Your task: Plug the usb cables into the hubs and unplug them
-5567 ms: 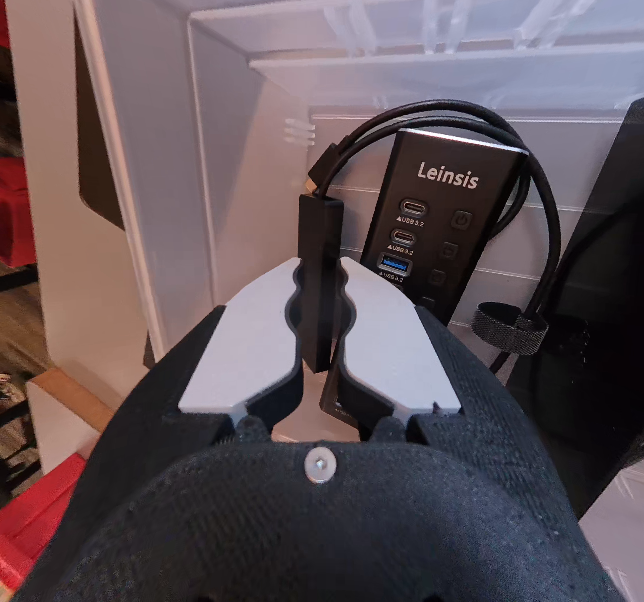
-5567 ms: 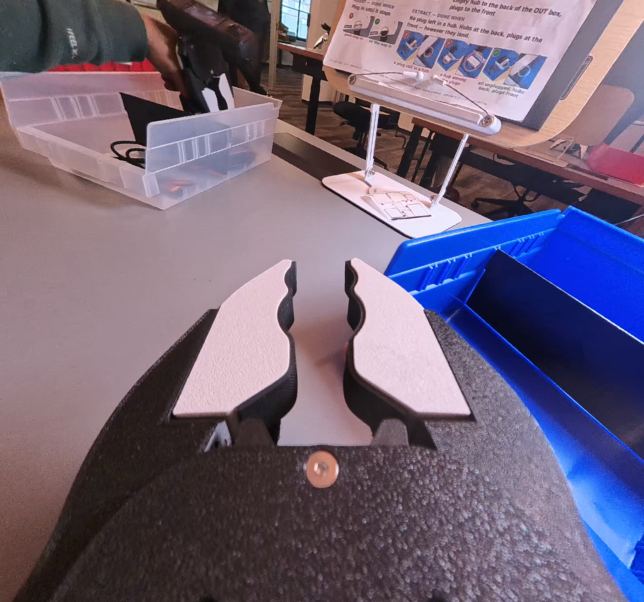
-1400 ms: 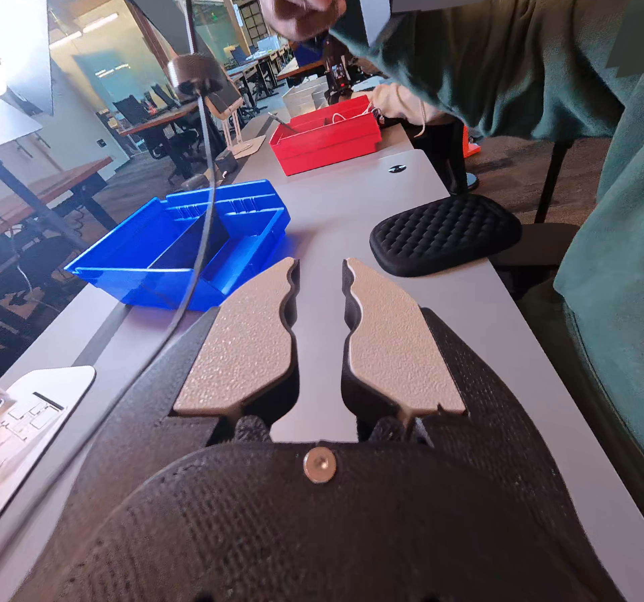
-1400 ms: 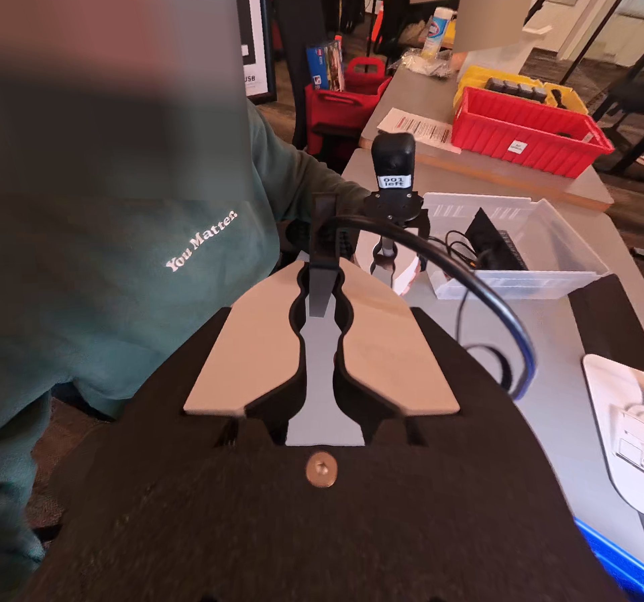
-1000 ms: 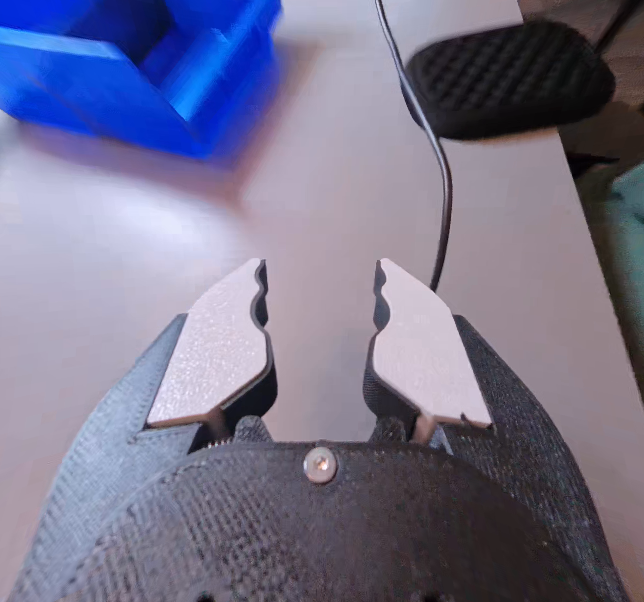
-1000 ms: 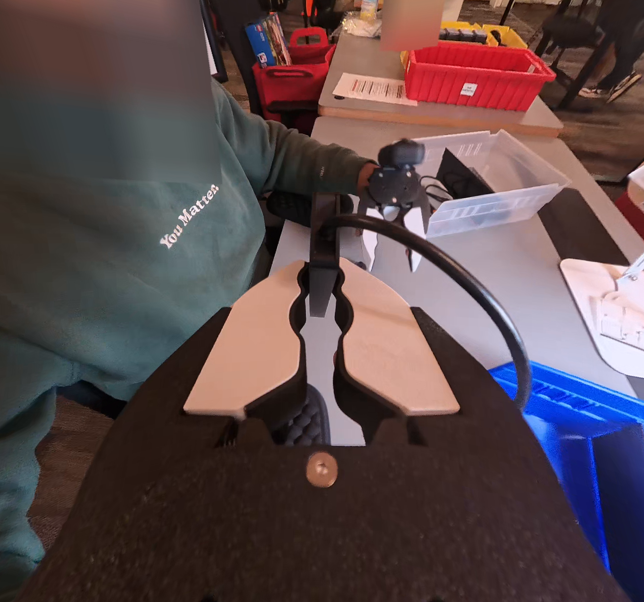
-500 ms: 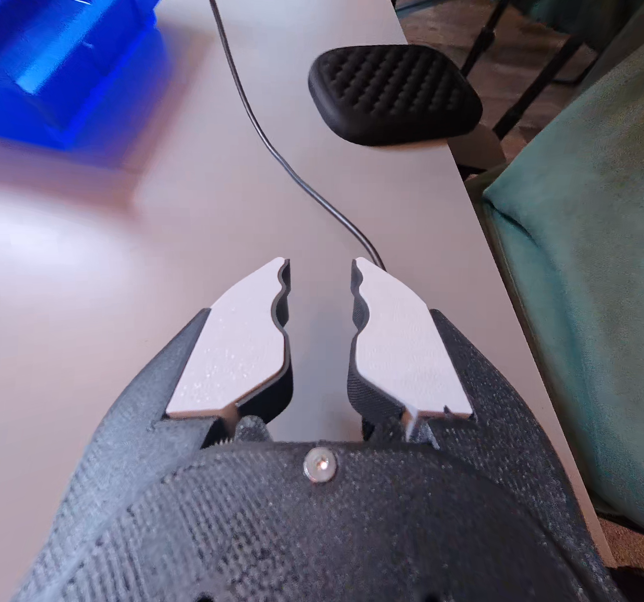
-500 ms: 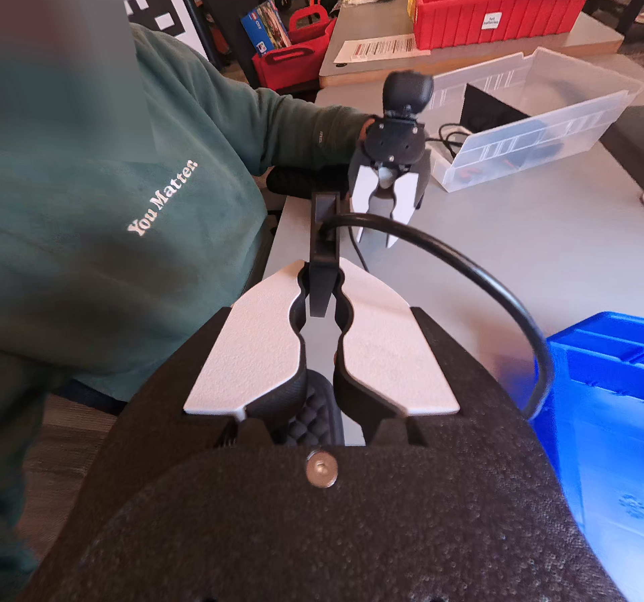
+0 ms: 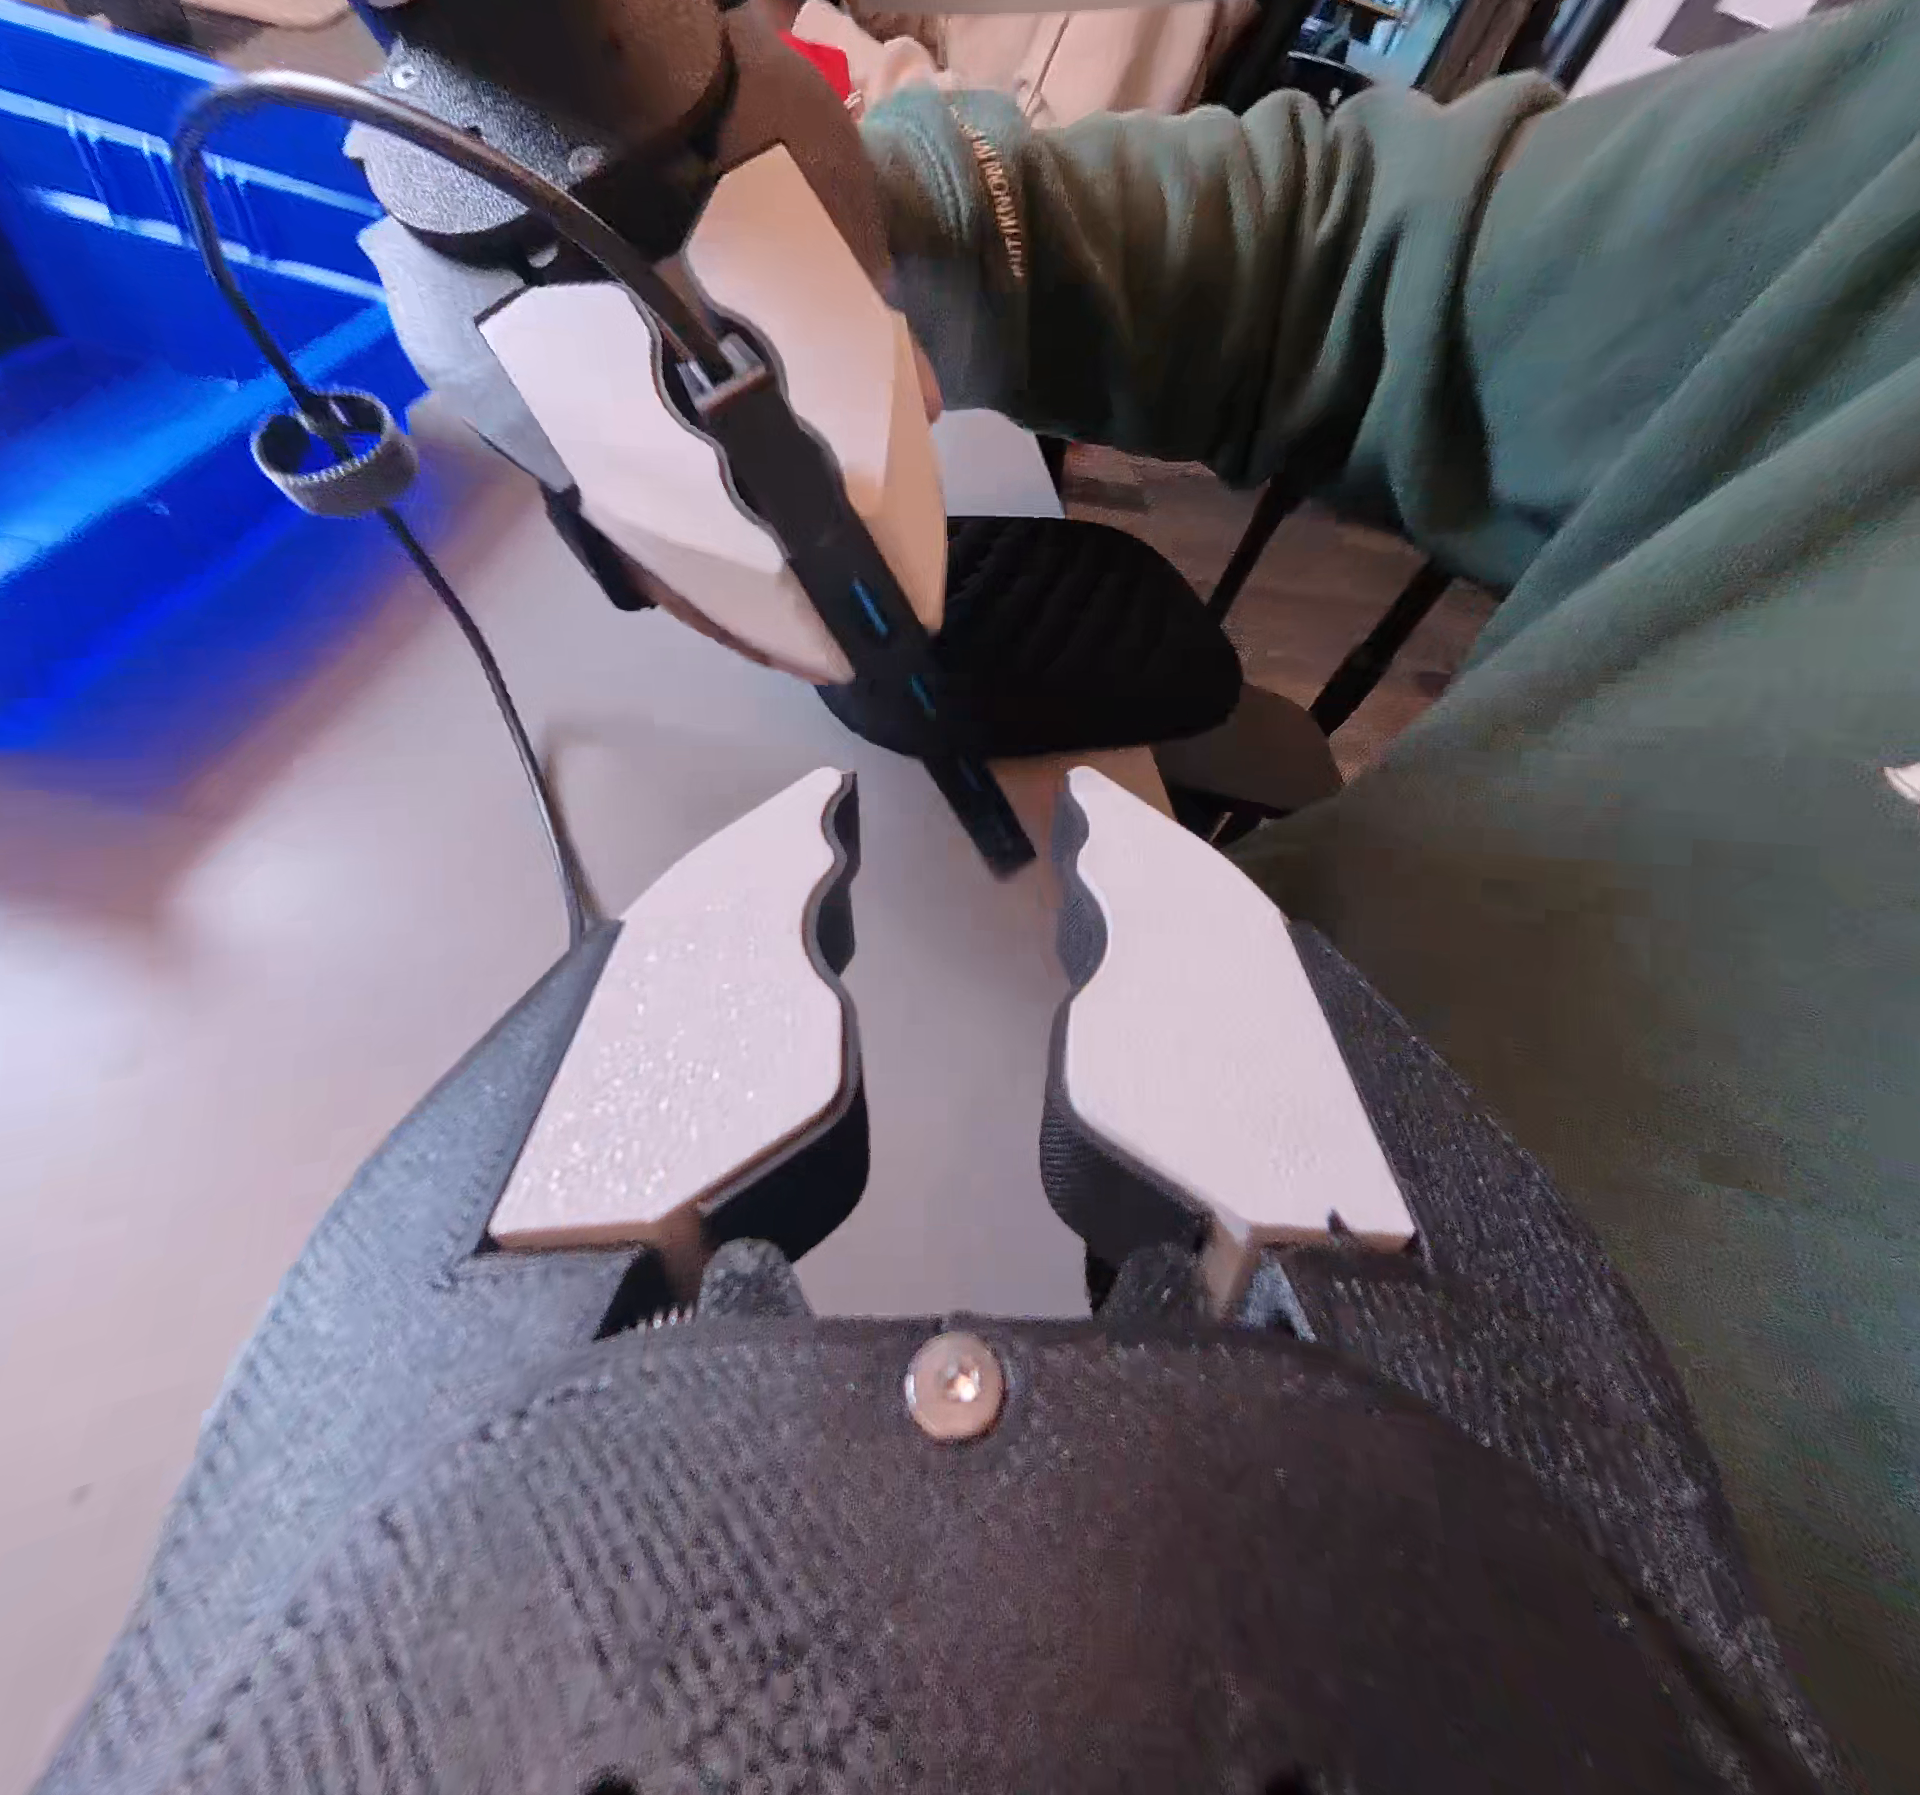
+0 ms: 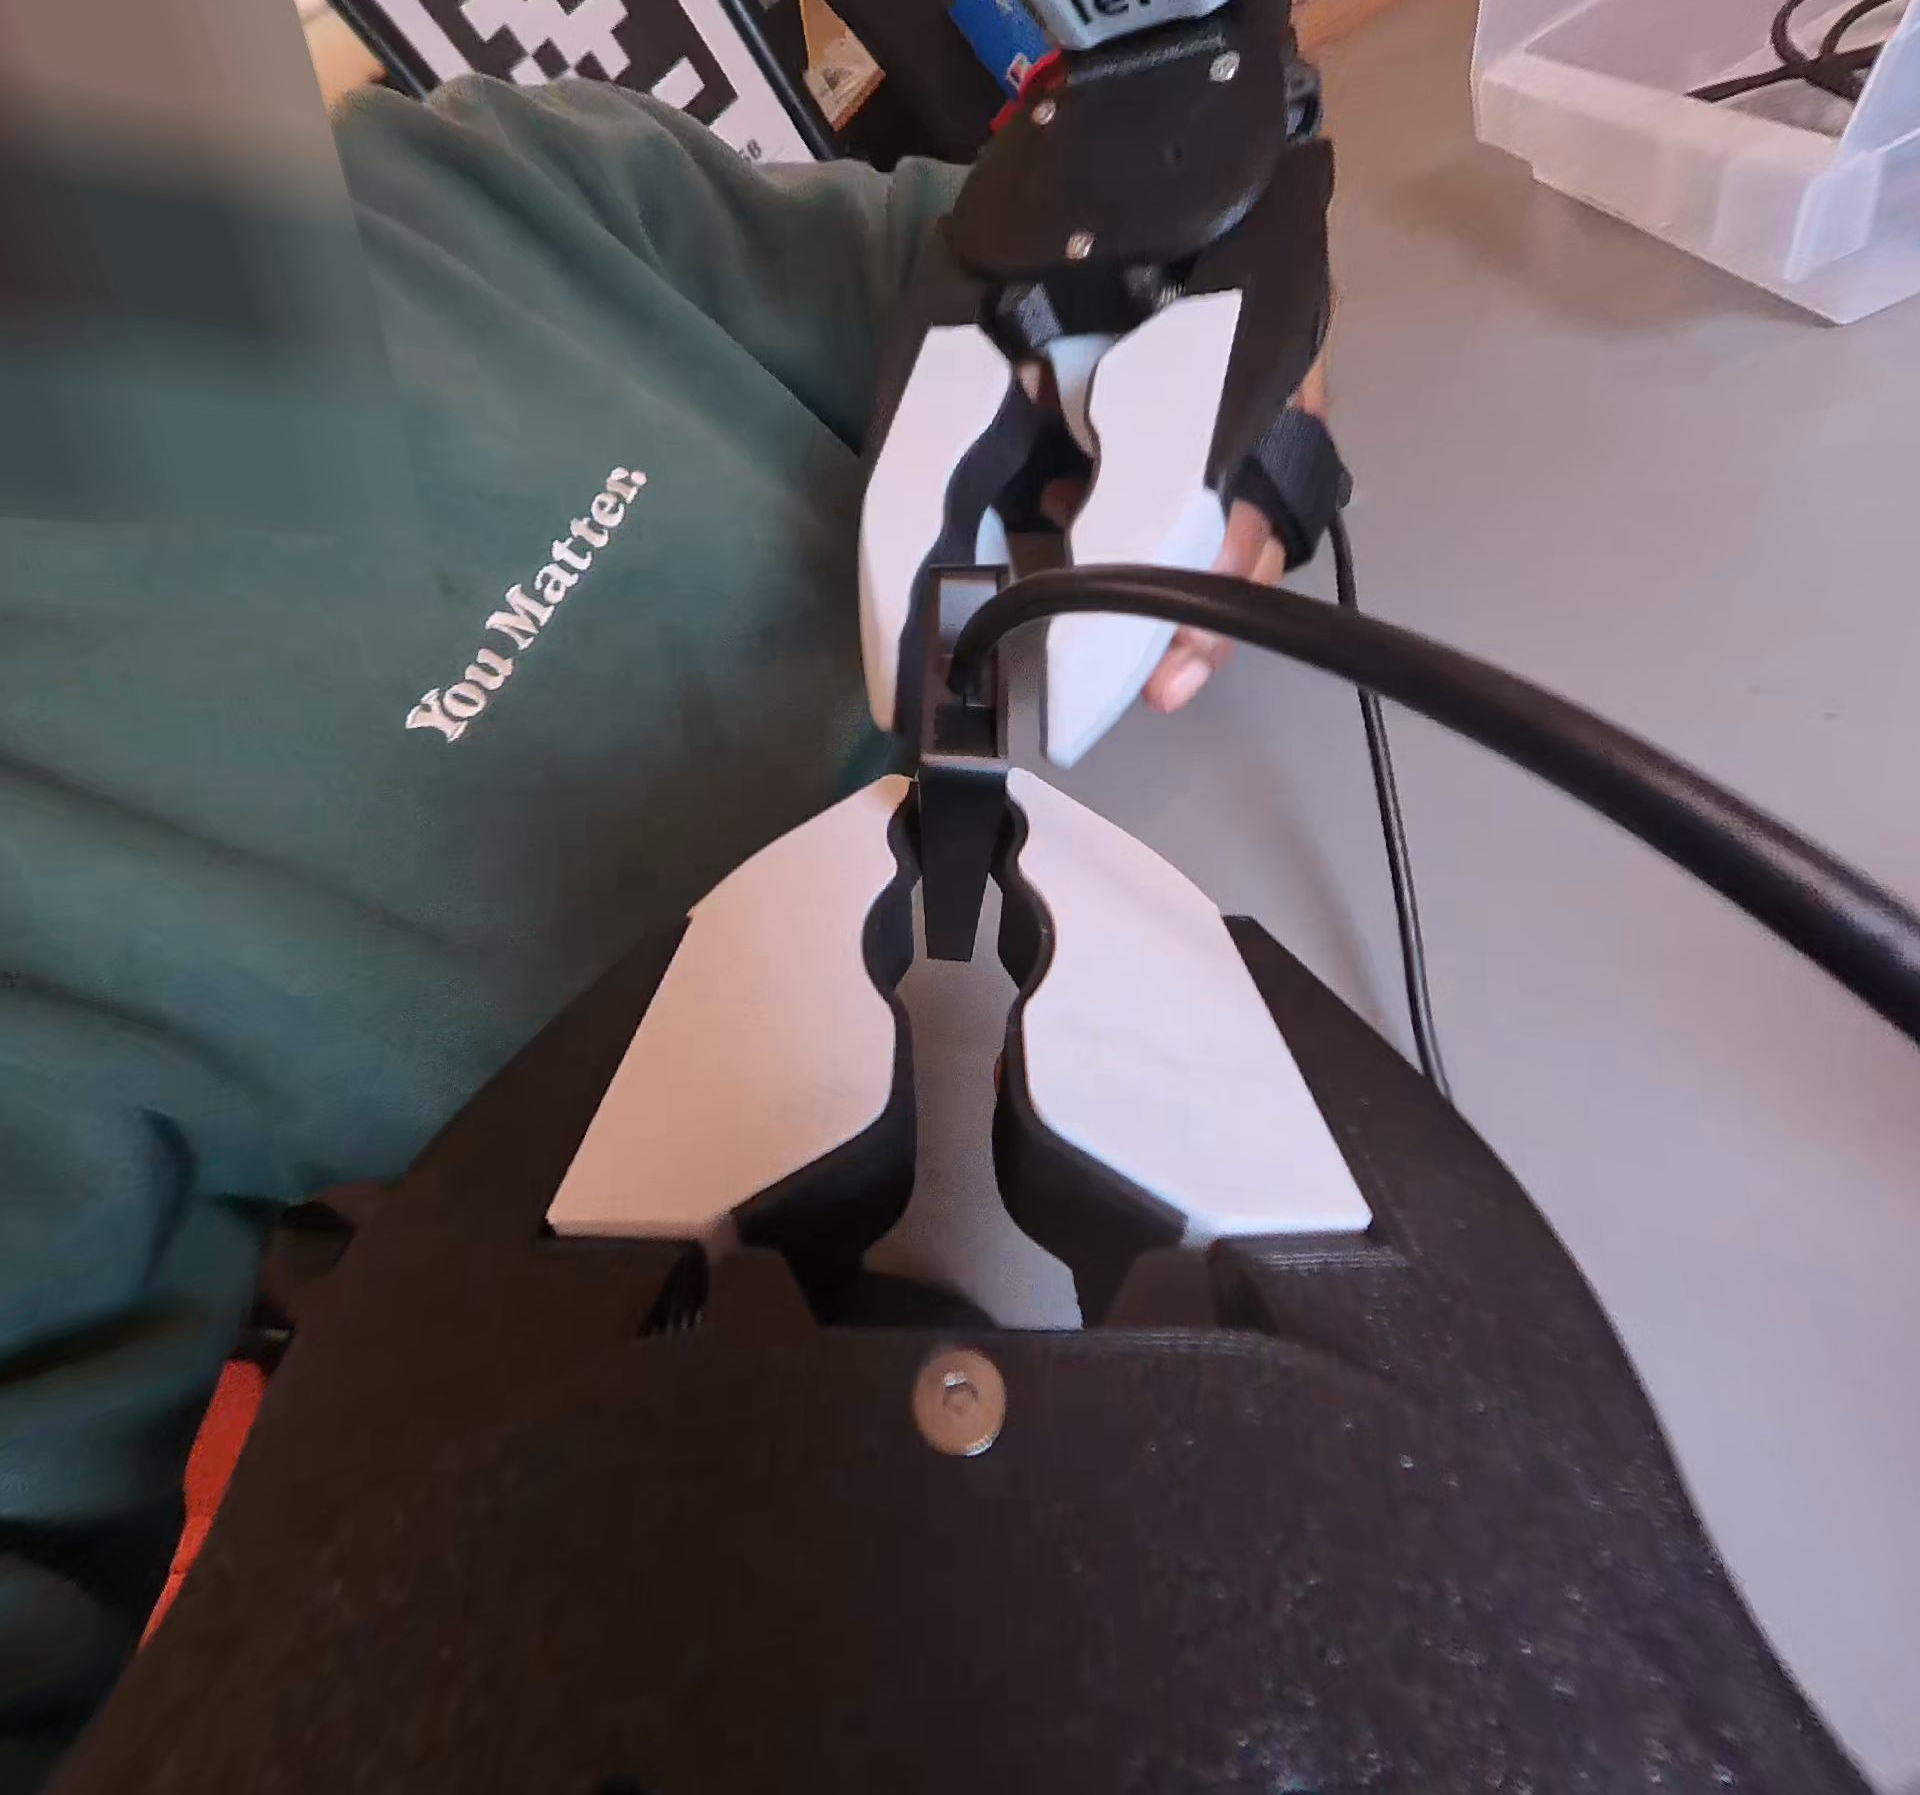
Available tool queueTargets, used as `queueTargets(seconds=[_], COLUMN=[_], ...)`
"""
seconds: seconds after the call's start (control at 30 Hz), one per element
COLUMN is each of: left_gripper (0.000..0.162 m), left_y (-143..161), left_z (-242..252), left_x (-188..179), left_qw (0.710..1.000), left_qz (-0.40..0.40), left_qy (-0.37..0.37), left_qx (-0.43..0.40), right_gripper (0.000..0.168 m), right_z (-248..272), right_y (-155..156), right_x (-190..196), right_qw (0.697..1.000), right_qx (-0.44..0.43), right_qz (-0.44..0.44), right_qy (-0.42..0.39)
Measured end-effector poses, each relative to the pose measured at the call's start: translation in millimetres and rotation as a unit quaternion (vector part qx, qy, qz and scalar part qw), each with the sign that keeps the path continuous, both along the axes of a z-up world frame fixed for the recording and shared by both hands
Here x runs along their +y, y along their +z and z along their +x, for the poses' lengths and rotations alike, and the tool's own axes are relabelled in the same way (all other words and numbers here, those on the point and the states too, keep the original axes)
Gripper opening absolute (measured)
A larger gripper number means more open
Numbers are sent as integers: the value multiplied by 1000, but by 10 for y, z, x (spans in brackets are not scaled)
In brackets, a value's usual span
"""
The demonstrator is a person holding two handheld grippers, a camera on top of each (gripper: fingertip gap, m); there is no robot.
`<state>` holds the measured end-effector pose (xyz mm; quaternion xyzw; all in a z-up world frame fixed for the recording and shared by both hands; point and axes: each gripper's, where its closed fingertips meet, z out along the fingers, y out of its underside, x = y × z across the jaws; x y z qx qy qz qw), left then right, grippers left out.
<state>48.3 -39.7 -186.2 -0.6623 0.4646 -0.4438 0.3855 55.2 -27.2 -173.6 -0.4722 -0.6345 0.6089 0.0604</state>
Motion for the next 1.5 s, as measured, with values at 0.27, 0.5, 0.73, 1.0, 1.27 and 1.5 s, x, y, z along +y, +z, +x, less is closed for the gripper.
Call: queueTargets(seconds=[0.27,0.5,0.73,1.0,1.27,1.5], left_gripper=[12,12,12,35,45,50], left_y=[-85,280,284,379,486,285], left_z=[-136,-443,-299,-354,-582,-786], left_x=[221,435,352,332,252,426], left_qw=[985,929,902,929,974,982], left_qz=[-158,-295,-360,-287,-147,148], left_qy=[49,63,54,55,34,113], left_qx=[-58,-212,-233,-229,-169,16], right_gripper=[24,48,57,25,12,11], right_z=[-478,-315,-577,-622,-551,-428], right_y=[14,171,178,105,321,452], right_x=[245,515,362,474,426,311], right_qw=[986,786,501,591,751,845], right_qx=[60,169,261,260,276,303], right_qz=[85,530,792,718,518,341], right_qy=[-134,-269,-233,-260,-301,-281])
